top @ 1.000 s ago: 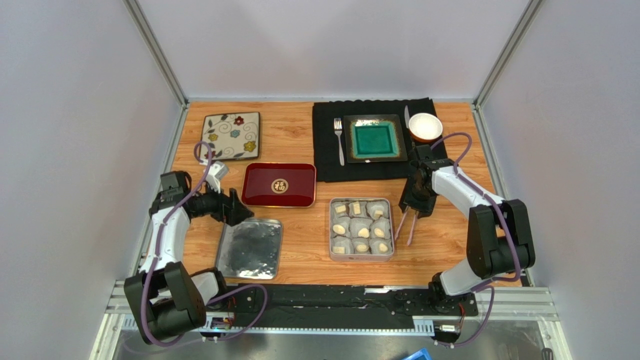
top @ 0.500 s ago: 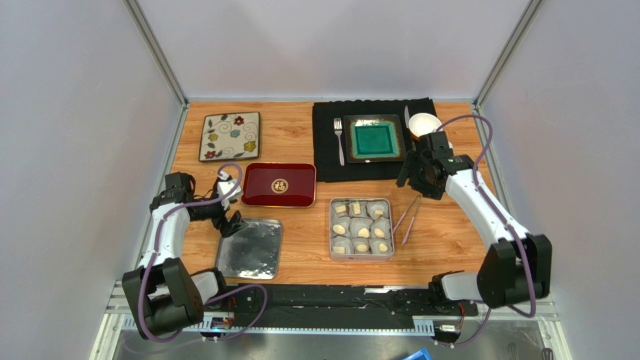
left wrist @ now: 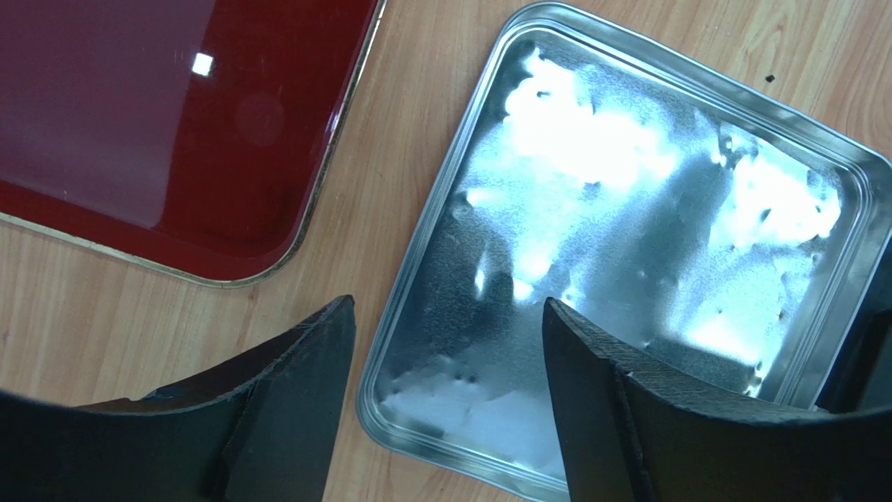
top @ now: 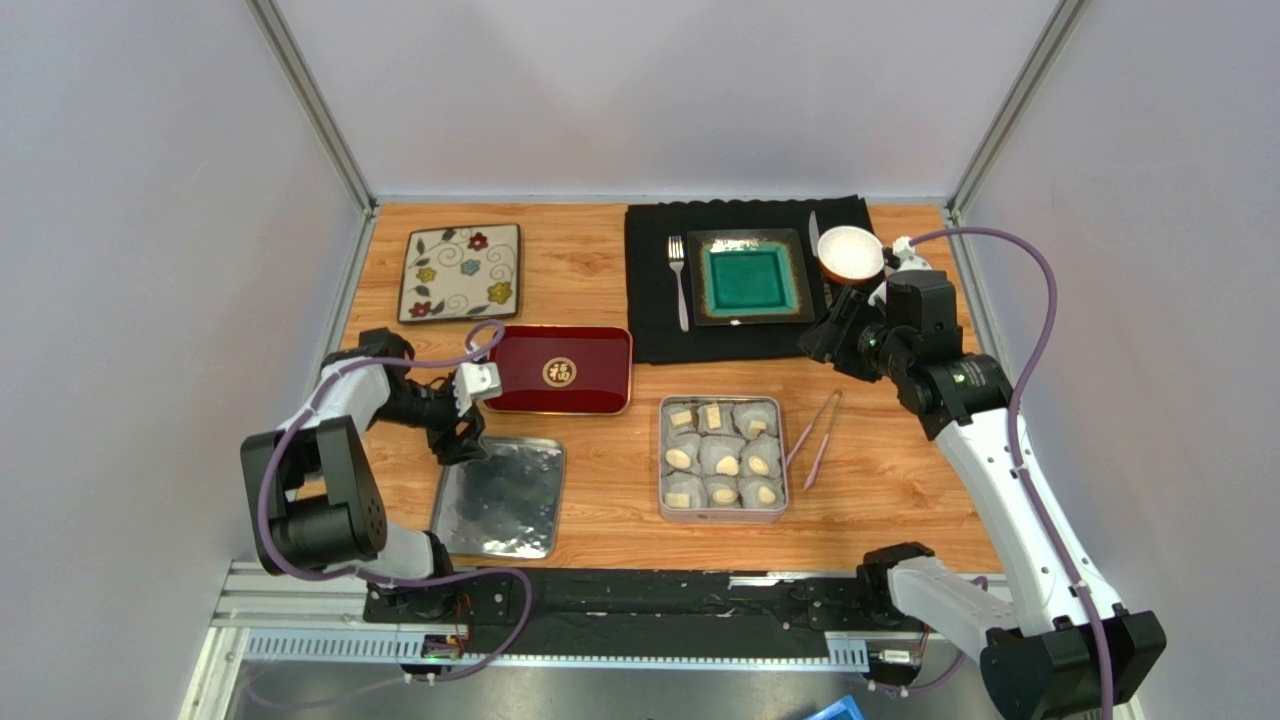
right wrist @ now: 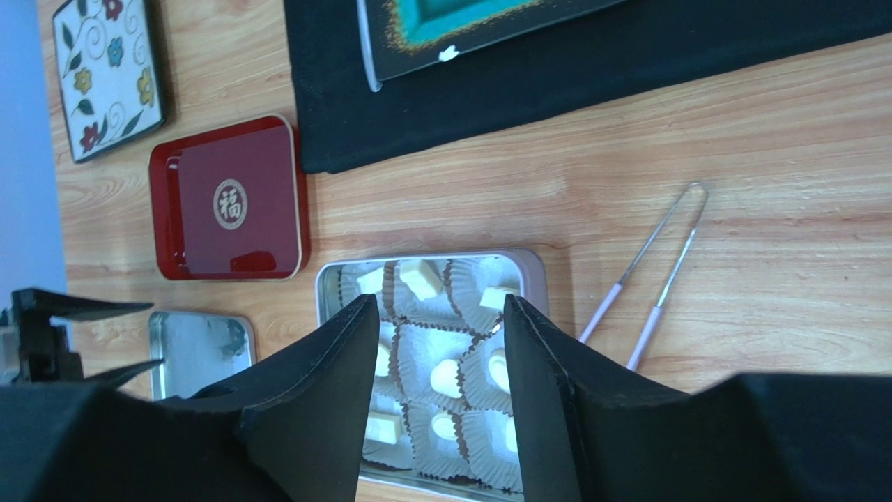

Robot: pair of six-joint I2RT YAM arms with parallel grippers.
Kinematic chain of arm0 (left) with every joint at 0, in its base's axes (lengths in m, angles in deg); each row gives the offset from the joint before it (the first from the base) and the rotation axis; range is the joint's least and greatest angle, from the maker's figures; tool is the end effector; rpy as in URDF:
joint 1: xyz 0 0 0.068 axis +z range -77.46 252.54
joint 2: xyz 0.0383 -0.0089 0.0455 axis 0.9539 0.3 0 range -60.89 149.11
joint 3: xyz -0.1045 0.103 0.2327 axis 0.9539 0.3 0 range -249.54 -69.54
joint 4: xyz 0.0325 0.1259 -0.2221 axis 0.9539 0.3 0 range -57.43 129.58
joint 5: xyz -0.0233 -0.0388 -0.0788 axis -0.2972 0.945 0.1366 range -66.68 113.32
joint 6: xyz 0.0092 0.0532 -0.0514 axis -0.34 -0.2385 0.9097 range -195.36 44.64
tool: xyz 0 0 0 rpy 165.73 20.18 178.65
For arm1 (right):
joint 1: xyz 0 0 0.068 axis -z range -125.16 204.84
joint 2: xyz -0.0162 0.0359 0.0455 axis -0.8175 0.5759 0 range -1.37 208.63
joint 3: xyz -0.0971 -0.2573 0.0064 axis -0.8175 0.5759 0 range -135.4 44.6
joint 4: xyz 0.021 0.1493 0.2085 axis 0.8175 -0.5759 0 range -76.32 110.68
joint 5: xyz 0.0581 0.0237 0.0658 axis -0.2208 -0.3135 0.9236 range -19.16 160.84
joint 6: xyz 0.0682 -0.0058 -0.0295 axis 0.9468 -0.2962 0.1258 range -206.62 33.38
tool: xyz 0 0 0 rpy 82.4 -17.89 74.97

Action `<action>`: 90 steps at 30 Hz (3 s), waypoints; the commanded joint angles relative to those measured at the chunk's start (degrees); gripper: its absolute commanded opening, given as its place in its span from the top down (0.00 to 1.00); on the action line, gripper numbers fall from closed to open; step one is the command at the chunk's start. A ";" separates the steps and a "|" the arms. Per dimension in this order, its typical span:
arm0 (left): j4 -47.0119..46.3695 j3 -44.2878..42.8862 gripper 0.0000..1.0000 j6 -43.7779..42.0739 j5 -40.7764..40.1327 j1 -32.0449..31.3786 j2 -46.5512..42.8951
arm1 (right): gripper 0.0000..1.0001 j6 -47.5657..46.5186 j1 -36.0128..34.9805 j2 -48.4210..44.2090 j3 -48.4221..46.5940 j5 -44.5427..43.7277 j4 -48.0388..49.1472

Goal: Pack the chocolate
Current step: Pick up the box lid from the center of the board.

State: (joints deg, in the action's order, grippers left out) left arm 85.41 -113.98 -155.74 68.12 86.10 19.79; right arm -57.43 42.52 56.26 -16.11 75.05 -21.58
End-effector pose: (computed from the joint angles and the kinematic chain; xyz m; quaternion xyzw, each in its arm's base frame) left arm 0.2128 0.0059 0.1642 0.5116 0.7701 -0.2546 0.2837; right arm 0.2141 0.0516 0.3252 0.1169 0.8952 0.1830 0.3892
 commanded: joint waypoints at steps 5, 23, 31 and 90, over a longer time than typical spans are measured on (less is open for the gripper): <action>6.48 -6.27 0.39 -0.48 -2.60 -1.26 8.43 | 0.53 0.52 -0.60 -2.17 -2.22 4.49 2.62; -5.37 0.94 0.55 4.09 -9.55 -3.37 8.88 | 0.63 2.36 -3.59 -3.22 -3.01 7.31 3.68; -4.76 0.68 0.68 4.18 -9.90 -3.45 7.21 | 0.67 2.45 -4.82 -3.22 -3.89 7.66 3.32; -60.13 16.67 1.00 -11.55 6.27 -3.72 -74.97 | 0.20 75.65 -28.11 33.16 1.12 32.18 78.90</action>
State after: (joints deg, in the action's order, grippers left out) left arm 31.49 -97.70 -162.17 70.57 82.32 -54.39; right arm 10.37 14.06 86.05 -11.41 107.46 47.73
